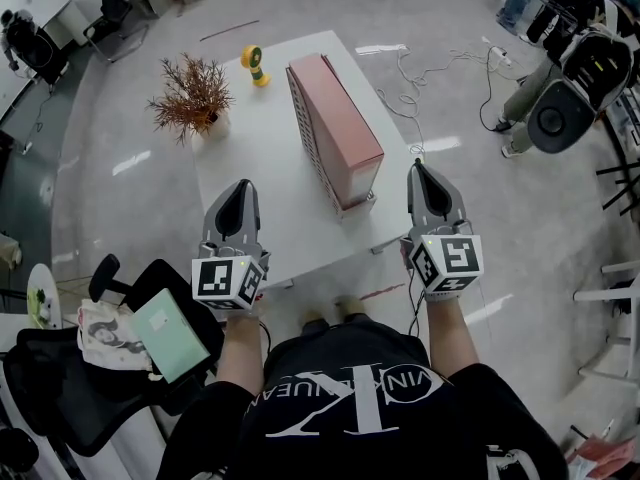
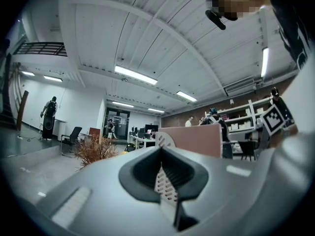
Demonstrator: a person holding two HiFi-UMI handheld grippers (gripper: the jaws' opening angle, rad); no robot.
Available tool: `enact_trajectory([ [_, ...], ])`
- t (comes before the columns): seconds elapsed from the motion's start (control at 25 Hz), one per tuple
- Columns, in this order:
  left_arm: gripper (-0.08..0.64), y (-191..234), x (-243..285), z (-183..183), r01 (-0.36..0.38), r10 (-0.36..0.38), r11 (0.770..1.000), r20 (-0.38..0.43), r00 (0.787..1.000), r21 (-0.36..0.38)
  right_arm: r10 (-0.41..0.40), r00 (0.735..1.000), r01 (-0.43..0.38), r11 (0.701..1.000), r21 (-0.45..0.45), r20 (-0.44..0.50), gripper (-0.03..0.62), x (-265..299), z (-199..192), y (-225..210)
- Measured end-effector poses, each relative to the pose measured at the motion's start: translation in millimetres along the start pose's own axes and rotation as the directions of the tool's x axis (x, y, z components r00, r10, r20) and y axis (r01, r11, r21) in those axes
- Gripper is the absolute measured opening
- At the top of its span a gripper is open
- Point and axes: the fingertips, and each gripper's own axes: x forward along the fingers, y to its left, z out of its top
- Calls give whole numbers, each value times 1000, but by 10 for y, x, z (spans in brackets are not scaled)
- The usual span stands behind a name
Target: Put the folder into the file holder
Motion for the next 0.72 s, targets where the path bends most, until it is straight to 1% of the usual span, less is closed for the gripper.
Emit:
enact_trajectory([
  [0.44,0,105,-63,-6,-57,57,998,-5,998,-4,11,1000,-11,1000,8,-7,6,9,-19,-7],
  [0.72,0,98,-106,-25,-72,72,997,-12,997,2,24,1000,-23,1000,5,-17,6,-7,-49,26],
])
